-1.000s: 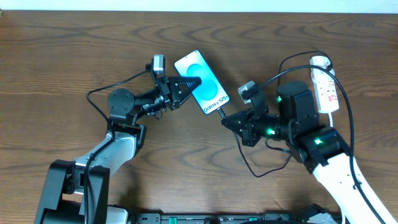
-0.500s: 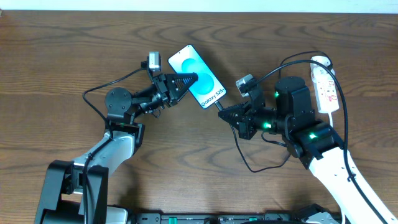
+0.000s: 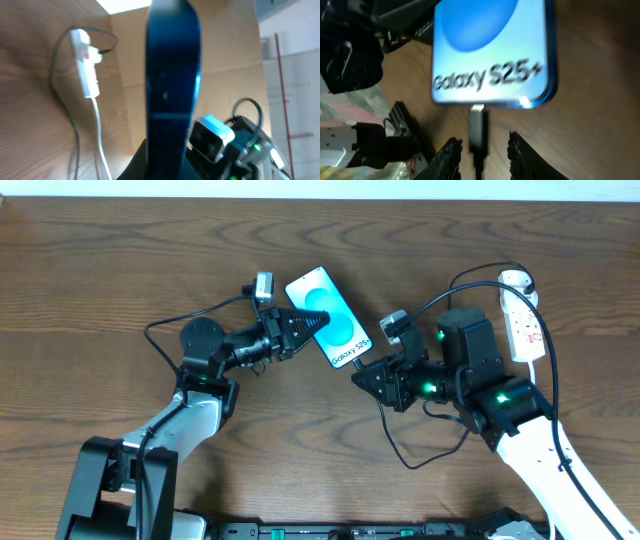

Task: Plug charger to phone and switch on socket
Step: 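Push the plug up into the phone's port while the left gripper holds the phone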

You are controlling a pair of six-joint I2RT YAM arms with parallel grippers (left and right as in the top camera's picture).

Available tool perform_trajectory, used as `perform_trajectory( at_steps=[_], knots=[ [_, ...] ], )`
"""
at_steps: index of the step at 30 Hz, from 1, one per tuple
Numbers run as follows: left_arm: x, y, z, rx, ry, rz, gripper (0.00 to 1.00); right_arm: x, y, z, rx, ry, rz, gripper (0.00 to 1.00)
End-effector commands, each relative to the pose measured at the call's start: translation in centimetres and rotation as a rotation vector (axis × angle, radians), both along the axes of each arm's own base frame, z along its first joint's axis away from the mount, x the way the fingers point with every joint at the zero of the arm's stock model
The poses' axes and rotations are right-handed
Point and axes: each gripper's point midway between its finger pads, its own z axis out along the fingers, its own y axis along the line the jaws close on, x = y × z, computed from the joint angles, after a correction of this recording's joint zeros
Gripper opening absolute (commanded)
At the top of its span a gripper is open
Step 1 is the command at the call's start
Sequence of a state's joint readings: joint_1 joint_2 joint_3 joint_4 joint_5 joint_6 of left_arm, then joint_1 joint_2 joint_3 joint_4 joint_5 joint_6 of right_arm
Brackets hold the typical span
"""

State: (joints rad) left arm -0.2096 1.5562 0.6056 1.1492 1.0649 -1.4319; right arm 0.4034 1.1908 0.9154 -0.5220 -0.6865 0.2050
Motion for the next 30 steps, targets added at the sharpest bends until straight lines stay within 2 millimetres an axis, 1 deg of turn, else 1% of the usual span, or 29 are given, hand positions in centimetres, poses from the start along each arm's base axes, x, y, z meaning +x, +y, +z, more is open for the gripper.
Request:
perform_trajectory(
  at_steps=[1, 4, 8, 11, 13, 15, 18, 22, 25, 30],
  knots=[
    [1.3, 0.4, -0.7, 0.036, 0.018, 0.063, 0.08, -0.2, 0.0, 0.0, -0.007, 0.015, 0.006, 0.31],
    [1.9, 0.6, -2.2, 0.068, 0.067, 0.101, 0.07, -0.6, -0.1, -0.4, -0.025, 0.019, 0.022, 0.33],
    [2.2, 0.8, -1.9, 0.065, 0.051, 0.120, 0.07, -1.2, -0.6, -1.2, -0.067, 0.017, 0.043, 0.35],
    [2.1, 0.7, -1.8, 0.062, 0.044, 0.115, 0.07, -0.3, -1.6, -2.1, -0.140, 0.003, -0.014, 0.35],
    [2.0, 0.7, -1.7, 0.057, 0.055, 0.109, 0.07, 0.0, -1.9, -2.3, -0.160, -0.006, -0.033, 0.33],
    [1.7, 0.5, -1.6, 0.052, 0.056, 0.086, 0.07, 0.1, -1.9, -2.2, -0.159, -0.013, -0.034, 0.29],
    [1.1, 0.3, -0.8, 0.041, 0.017, 0.052, 0.07, 0.4, -2.0, -2.2, -0.168, -0.024, -0.042, 0.19],
    [0.0, 0.0, 1.3, 0.005, -0.089, -0.004, 0.07, 0.6, -2.1, -2.2, -0.169, -0.032, -0.047, 0.11],
    [-0.3, -0.1, 1.4, 0.007, -0.095, -0.022, 0.07, 0.9, -1.9, -1.8, -0.158, -0.051, -0.047, 0.06],
    [-1.0, -0.4, 1.3, 0.012, -0.098, -0.068, 0.08, 1.5, -1.5, -1.1, -0.135, -0.089, -0.050, 0.02]
  ],
)
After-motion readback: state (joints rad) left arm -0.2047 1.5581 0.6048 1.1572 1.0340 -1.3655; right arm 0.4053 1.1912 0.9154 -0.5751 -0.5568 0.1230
